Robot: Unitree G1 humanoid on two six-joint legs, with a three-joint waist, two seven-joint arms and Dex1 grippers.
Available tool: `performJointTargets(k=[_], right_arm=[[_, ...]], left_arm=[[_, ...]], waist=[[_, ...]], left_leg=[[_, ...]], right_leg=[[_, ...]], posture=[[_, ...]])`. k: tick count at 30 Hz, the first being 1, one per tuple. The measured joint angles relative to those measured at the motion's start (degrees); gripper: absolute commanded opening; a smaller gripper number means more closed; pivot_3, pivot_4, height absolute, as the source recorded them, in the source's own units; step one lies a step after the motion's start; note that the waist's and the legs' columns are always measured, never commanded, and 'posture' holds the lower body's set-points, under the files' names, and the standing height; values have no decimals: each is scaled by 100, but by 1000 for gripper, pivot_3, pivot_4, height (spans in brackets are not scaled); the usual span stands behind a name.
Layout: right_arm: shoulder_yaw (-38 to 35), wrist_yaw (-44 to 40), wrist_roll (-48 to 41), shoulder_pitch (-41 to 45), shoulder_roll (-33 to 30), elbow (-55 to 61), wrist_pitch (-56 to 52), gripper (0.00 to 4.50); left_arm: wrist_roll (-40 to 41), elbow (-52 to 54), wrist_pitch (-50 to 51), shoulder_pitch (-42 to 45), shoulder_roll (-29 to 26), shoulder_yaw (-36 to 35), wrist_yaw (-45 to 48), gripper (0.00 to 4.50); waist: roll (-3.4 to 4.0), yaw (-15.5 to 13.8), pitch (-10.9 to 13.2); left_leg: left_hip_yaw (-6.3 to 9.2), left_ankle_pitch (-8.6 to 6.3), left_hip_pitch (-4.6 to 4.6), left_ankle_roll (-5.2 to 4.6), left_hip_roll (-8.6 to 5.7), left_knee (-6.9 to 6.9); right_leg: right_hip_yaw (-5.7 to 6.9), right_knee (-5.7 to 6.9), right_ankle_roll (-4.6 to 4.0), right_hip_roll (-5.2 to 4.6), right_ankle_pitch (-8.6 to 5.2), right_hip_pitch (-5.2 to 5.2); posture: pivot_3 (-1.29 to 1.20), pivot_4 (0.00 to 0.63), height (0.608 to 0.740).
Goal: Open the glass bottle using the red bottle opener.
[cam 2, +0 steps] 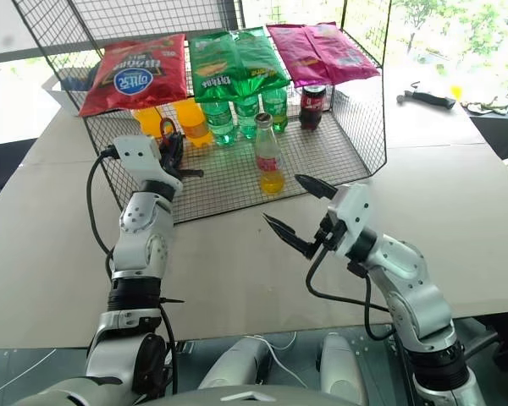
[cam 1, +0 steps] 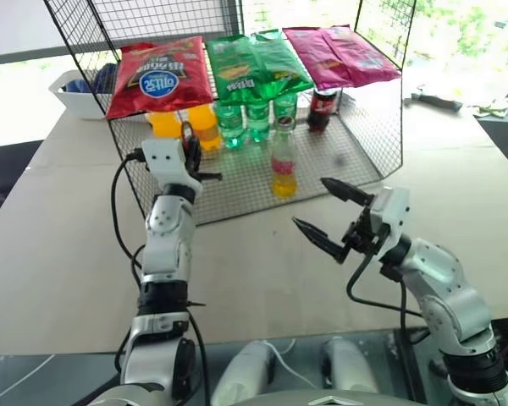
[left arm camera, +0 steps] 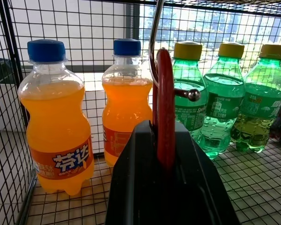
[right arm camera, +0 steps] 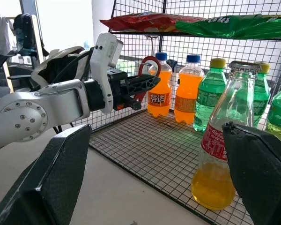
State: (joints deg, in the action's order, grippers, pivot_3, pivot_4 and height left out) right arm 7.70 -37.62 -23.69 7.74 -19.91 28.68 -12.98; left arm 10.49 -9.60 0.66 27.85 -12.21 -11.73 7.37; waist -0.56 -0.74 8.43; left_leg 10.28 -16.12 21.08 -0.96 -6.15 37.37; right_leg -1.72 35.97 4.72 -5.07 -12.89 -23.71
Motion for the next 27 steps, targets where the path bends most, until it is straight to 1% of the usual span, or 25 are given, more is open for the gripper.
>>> performJointTargets(k=[2, 4, 7, 14, 21, 23, 27], right_arm=[[18, -2, 29, -9, 7, -2, 32, 4500], [26, -10, 47, -25, 14, -13, 76, 4500], [32, -20, 57, -27, 20, -59, 98, 4500], [36, -89, 74, -60, 35, -209, 234, 4500], [34, -148, 95, -69, 55, -337, 354, 4500], [37, -177, 98, -73, 66, -398, 386, 4500], [37, -197, 98, -73, 66, -440, 448, 4500]], left_arm=[[142, 29, -2, -25, 45, -26, 83, 13], [487, 217, -24, -114, 182, -94, 286, 13], [739, 385, -45, -117, 213, -100, 510, 13], [991, 721, -35, -326, 398, -125, 589, 13], [1230, 1364, 154, -623, 541, -132, 492, 13], [1434, 1563, 239, -624, 584, -159, 487, 13], [2129, 1829, 626, -666, 718, -251, 493, 13]], waist=[[0, 0, 0], [0, 1, 0], [-1, 0, 0], [-4, -5, 2], [-5, -6, 3], [-6, -5, 2], [-6, -1, 2]], left_leg=[[0, 0, 0, 0, 0, 1], [0, 0, 1, 0, 1, 1], [-1, 0, 1, 0, 1, 2], [-1, 0, 2, 0, 1, 5], [-4, 0, 0, 0, 3, 6], [-6, 0, 0, 0, 3, 8], [-11, 0, -5, 0, 4, 8]], right_leg=[[0, 1, 0, 0, 0, 0], [-1, 1, 0, -1, 0, 0], [-1, 2, 0, 0, 0, -1], [-1, 2, -1, 0, 0, 0], [-3, 4, -1, 2, 0, 0], [-5, 5, -1, 2, 1, 1], [-11, 11, -1, 3, 1, 1]], posture=[[0, 150, 740], [0, 150, 740], [0, 150, 740], [0, 150, 740], [0, 150, 740], [0, 150, 740], [0, 150, 740]])
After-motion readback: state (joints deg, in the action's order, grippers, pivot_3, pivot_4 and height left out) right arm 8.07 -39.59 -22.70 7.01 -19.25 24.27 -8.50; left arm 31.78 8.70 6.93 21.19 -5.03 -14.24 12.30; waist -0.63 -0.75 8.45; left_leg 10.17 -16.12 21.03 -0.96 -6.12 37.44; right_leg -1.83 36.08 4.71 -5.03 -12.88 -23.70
